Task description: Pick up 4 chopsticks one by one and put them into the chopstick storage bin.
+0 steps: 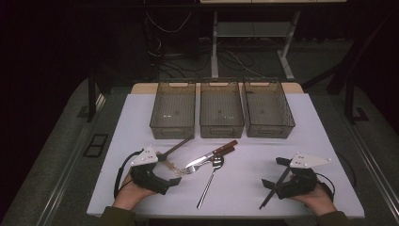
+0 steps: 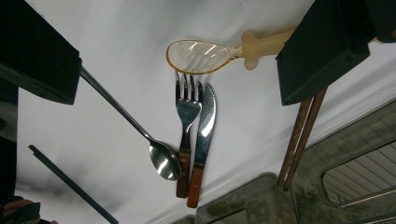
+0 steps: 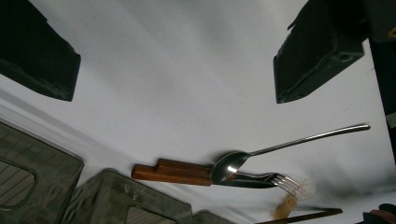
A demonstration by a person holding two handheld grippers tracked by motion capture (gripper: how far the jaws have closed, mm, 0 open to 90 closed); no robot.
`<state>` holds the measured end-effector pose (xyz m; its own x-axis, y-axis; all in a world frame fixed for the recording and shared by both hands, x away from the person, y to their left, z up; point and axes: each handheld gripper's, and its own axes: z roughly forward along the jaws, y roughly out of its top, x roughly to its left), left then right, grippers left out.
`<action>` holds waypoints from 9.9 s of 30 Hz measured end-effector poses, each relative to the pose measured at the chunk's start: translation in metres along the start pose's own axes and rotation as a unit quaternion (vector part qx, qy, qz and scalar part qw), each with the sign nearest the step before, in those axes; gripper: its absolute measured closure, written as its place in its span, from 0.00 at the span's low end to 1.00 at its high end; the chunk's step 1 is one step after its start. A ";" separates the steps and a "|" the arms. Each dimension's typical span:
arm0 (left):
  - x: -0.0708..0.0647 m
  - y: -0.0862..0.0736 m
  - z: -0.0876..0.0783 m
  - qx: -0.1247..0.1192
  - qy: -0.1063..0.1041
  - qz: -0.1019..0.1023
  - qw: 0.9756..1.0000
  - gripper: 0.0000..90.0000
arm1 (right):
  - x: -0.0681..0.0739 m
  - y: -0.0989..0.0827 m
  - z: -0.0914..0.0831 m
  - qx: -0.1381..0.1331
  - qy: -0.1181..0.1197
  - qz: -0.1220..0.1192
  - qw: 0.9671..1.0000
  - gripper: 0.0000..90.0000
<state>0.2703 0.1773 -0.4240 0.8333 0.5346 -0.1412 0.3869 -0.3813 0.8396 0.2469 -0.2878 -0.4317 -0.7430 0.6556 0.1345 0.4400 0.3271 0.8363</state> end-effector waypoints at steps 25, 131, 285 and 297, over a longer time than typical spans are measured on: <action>0.010 0.007 -0.008 0.000 0.014 0.002 1.000 0.03 | 0.000 0.003 0.001 -0.004 0.014 0.004 1.000 0.01; 0.070 -0.023 -0.030 0.066 0.055 -0.006 0.996 0.88 | 0.000 0.002 0.002 -0.004 0.017 0.011 1.000 0.01; 0.099 0.105 0.003 -0.018 0.107 -0.057 0.992 0.93 | -0.013 0.001 0.006 -0.014 0.005 0.033 0.999 0.01; 0.115 0.125 0.025 0.002 0.127 -0.051 0.991 0.93 | -0.012 0.001 0.005 -0.015 0.006 0.032 0.999 0.01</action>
<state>0.4241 0.1725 -0.3481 0.6639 0.7427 -0.0875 0.4648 -0.3182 0.8263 0.2592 -0.2917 -0.4352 -0.7199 0.6664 0.1941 0.4715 0.2643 0.8413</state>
